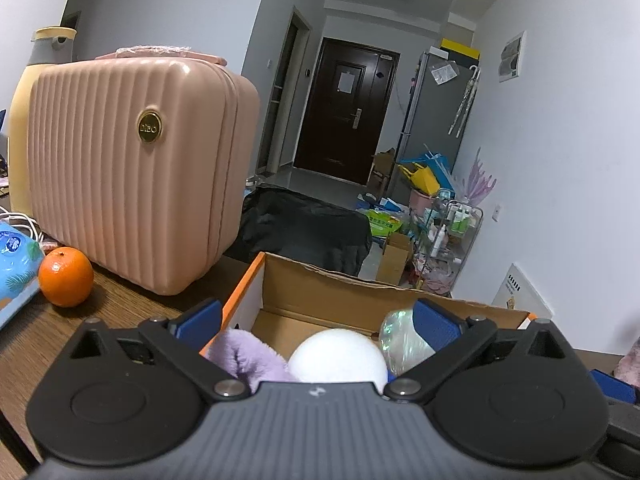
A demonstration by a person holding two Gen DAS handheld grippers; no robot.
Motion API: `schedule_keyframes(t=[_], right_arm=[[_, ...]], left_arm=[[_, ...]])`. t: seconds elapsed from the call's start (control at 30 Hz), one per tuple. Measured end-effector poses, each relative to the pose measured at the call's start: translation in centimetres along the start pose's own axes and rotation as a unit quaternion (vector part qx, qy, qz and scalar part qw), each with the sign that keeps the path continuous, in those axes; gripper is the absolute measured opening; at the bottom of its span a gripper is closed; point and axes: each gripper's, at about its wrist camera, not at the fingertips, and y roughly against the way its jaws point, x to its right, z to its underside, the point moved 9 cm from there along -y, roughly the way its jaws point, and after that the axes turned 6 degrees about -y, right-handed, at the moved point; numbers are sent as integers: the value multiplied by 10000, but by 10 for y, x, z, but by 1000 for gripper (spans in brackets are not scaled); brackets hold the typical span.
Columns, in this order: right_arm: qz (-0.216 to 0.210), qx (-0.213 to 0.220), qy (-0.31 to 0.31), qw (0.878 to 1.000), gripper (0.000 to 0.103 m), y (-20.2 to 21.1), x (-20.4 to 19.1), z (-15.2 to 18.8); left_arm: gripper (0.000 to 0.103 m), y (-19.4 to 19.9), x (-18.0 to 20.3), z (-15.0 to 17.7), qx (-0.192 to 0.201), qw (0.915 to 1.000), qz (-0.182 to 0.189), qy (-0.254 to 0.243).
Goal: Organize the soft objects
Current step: 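Open both tools to drop the puck and plastic ball into the box, then withdraw both open tools from the box back toward the table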
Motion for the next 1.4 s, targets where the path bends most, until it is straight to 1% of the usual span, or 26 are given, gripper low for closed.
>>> schedule_keyframes(t=[0.27, 0.43, 0.53, 0.63, 0.77, 1.1, 1.4], right_arm=[[-4, -25, -73, 10000, 103, 4, 8, -1], [15, -12, 8, 10000, 103, 11, 15, -1], [37, 41, 107, 9999, 103, 21, 17, 2], [25, 73, 187, 9998, 103, 32, 21, 5], [-8, 122, 307, 9995, 103, 48, 25, 10], [-136, 263, 534, 9981, 103, 87, 38, 23], [-174, 271, 848, 9959, 103, 121, 47, 47]], left_arm=[[103, 1, 2, 1, -34, 9999, 158, 42], [103, 11, 3, -1, -10, 9996, 272, 118], [103, 20, 6, -1, 34, 9993, 366, 74], [103, 34, 7, 1, 153, 9994, 296, -38], [103, 53, 6, 3, 247, 9992, 302, -123], [103, 84, 8, 19, 183, 9989, 341, -283], [103, 109, 5, 39, 41, 9983, 390, -421]])
